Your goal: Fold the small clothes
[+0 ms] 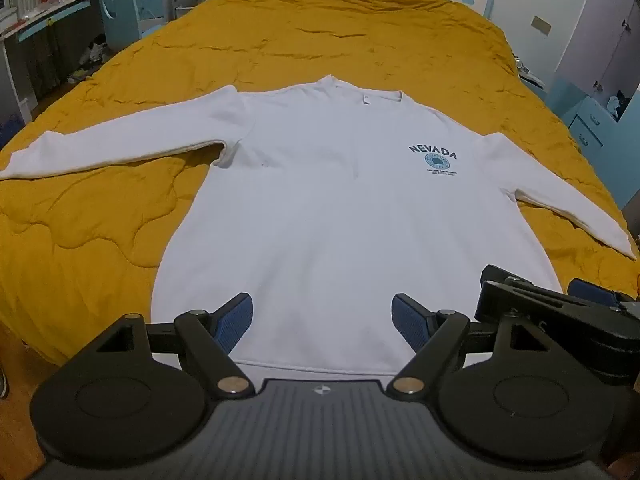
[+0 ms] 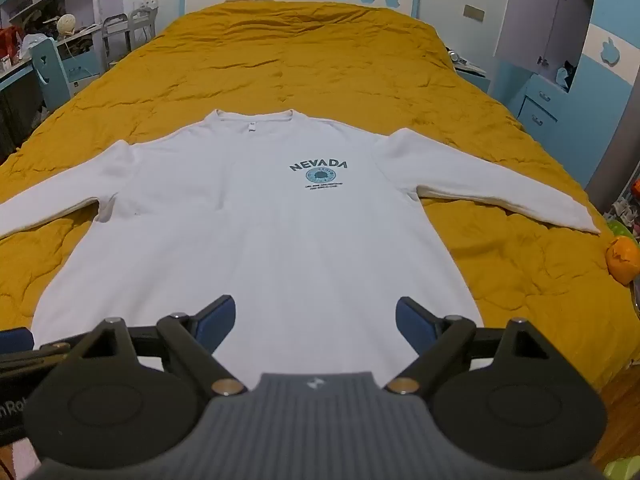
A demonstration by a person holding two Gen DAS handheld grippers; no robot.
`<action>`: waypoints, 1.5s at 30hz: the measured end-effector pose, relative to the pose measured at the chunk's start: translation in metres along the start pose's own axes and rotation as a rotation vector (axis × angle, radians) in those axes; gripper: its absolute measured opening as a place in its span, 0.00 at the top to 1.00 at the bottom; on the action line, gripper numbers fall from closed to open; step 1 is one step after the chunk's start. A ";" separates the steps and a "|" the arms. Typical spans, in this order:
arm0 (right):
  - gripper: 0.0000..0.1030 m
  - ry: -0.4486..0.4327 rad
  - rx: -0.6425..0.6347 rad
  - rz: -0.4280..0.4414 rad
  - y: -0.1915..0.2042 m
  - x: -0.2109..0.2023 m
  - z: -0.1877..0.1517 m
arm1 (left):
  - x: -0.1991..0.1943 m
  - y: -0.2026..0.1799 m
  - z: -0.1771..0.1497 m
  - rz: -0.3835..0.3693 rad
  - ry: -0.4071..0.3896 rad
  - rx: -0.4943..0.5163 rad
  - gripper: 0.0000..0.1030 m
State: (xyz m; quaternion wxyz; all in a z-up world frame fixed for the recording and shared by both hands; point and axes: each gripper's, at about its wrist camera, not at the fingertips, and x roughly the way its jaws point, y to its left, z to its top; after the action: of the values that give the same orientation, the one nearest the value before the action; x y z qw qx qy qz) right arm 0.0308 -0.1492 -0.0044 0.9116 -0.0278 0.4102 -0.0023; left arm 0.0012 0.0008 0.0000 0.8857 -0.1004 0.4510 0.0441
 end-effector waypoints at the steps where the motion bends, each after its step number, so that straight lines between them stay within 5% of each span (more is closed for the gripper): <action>1: 0.19 0.000 -0.001 -0.002 0.000 0.000 0.000 | 0.000 0.000 0.000 -0.003 0.000 -0.001 0.10; 45: 0.19 0.007 -0.023 -0.023 0.006 0.000 0.001 | 0.004 -0.003 0.003 0.022 0.014 0.012 0.10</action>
State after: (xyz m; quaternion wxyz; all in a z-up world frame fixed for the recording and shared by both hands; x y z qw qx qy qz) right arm 0.0310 -0.1431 -0.0040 0.9098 -0.0432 0.4128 -0.0082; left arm 0.0060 -0.0011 -0.0010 0.8825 -0.0902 0.4587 0.0505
